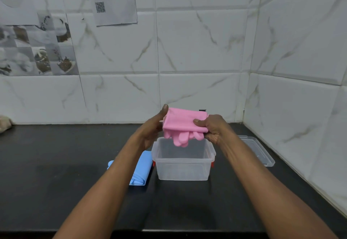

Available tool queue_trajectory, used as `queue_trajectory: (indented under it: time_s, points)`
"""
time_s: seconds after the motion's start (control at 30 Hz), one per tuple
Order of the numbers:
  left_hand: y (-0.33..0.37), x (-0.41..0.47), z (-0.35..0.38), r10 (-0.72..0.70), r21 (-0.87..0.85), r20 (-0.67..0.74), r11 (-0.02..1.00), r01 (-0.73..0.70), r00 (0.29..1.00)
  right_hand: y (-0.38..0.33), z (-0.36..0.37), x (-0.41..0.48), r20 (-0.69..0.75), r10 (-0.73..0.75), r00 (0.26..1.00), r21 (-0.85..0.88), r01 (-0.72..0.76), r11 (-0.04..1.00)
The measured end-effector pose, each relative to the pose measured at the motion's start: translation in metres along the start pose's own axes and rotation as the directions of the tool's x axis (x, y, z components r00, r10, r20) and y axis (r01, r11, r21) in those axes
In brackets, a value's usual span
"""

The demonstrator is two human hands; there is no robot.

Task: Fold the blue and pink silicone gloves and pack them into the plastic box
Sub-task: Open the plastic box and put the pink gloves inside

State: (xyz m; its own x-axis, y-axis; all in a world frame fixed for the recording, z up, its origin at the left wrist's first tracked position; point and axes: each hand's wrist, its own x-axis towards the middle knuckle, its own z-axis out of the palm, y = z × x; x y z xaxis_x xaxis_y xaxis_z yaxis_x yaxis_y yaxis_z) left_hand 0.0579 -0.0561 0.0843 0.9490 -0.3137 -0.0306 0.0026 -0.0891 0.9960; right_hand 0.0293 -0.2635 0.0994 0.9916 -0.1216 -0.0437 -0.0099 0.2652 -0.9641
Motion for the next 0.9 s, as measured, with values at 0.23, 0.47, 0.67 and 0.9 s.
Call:
queue_trajectory:
  time_s: [0.23,0.47,0.67,0.9]
  points:
    - [-0.001,0.007,0.009,-0.085,-0.058,-0.088,0.995,0.080,0.993,0.002,-0.007,0.012,-0.036,0.071,0.997,-0.237,-0.078,0.968]
    - [-0.017,0.007,0.032,-0.312,0.356,-0.213,0.858,0.371,0.926,0.037,0.003,0.018,-0.085,0.207,0.975,-0.727,-0.203,0.656]
    - [-0.032,0.017,0.050,-0.119,0.864,-0.248,0.421,0.275,0.961,0.052,0.017,0.022,-0.021,0.201,0.979,-0.982,-0.058,0.178]
    - [-0.045,0.028,0.053,-0.160,0.950,-0.240,0.165,0.266,0.957,0.068,0.024,0.026,0.042,0.164,0.986,-0.985,0.068,-0.158]
